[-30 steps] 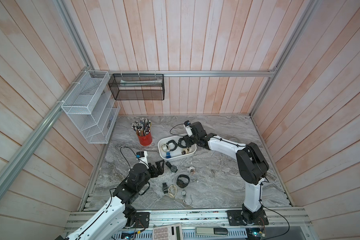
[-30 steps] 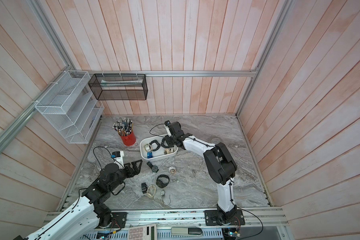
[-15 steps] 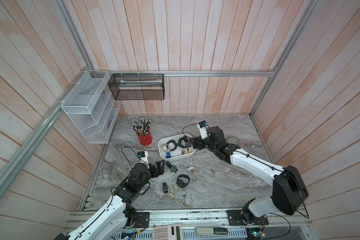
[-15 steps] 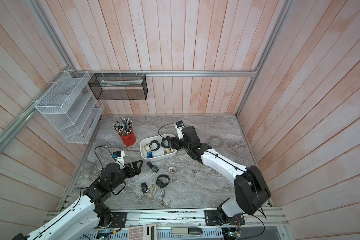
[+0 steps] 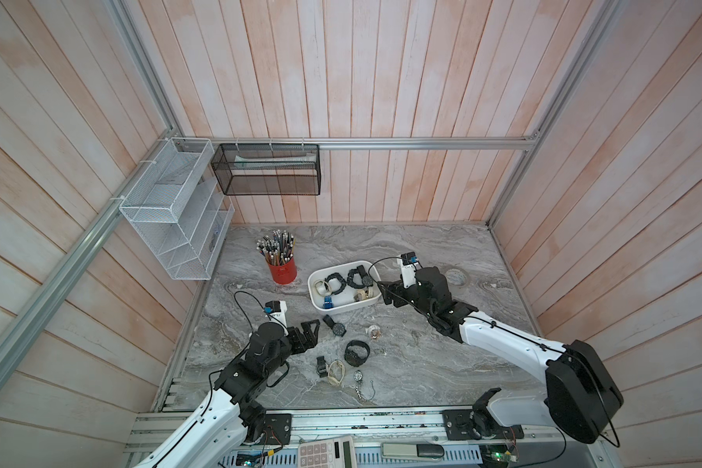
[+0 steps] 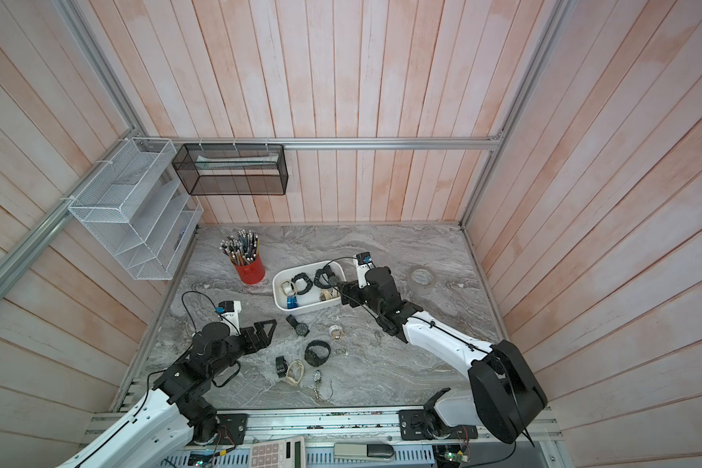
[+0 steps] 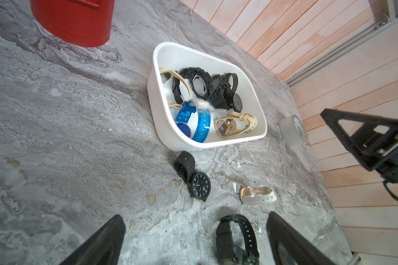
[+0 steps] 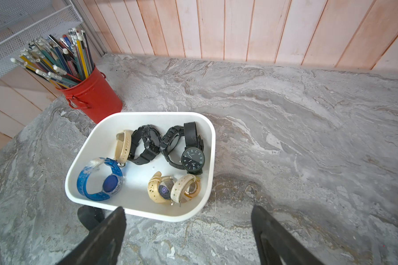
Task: Put the watch into the storage box
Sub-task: Pick up the watch at the center of the board.
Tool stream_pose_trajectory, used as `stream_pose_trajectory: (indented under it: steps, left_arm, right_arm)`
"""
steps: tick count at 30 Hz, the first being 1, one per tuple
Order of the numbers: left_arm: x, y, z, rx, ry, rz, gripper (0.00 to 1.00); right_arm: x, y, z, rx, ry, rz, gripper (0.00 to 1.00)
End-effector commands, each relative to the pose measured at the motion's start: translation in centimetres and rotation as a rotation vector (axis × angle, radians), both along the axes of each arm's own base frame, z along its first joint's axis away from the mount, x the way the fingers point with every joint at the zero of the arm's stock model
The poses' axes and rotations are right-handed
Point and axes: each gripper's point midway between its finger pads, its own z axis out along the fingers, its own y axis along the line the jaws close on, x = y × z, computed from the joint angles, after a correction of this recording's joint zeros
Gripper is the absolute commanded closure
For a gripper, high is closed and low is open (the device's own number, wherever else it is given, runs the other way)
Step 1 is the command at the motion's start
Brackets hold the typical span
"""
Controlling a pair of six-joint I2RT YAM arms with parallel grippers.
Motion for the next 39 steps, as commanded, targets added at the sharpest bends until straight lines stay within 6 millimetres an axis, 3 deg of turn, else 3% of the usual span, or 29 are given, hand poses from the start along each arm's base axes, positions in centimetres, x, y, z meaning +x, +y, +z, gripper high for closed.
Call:
stream_pose_trajectory:
  steps: [1, 12, 18, 23, 30, 39]
  left_arm:
    - [-0.9, 0.1, 0.0, 0.005, 0.064, -0.011, 0.05]
    - [-4.6, -2.2, -2.6, 0.155, 0.256, -0.081, 0.2]
    - [-6.5, -2.4, -4.4, 0.252, 0.336, -0.082, 0.26]
    - [-6.1, -2.9, -4.7, 0.299, 0.342, -0.075, 0.3]
    - [-6.4, -5.1, -5.4, 0.329, 0.341, -0.13, 0.38]
    - [-6.0, -5.0, -5.9, 0.371, 0.354, -0.102, 0.48]
  right_arm:
    - [1.0, 0.0, 2.1, 0.039, -0.049, -0.035, 0.12]
    - [0.9, -0.6, 1.4, 0.041, -0.045, -0.061, 0.13]
    - [1.2, -0.3, 1.2, 0.034, -0.033, -0.055, 0.13]
    - [1.3, -0.2, 1.0, 0.028, -0.03, -0.057, 0.13]
    - [1.0, -0.5, 0.6, 0.022, -0.023, -0.062, 0.13]
    - [0.8, -0.7, 0.6, 0.019, -0.027, -0.064, 0.13]
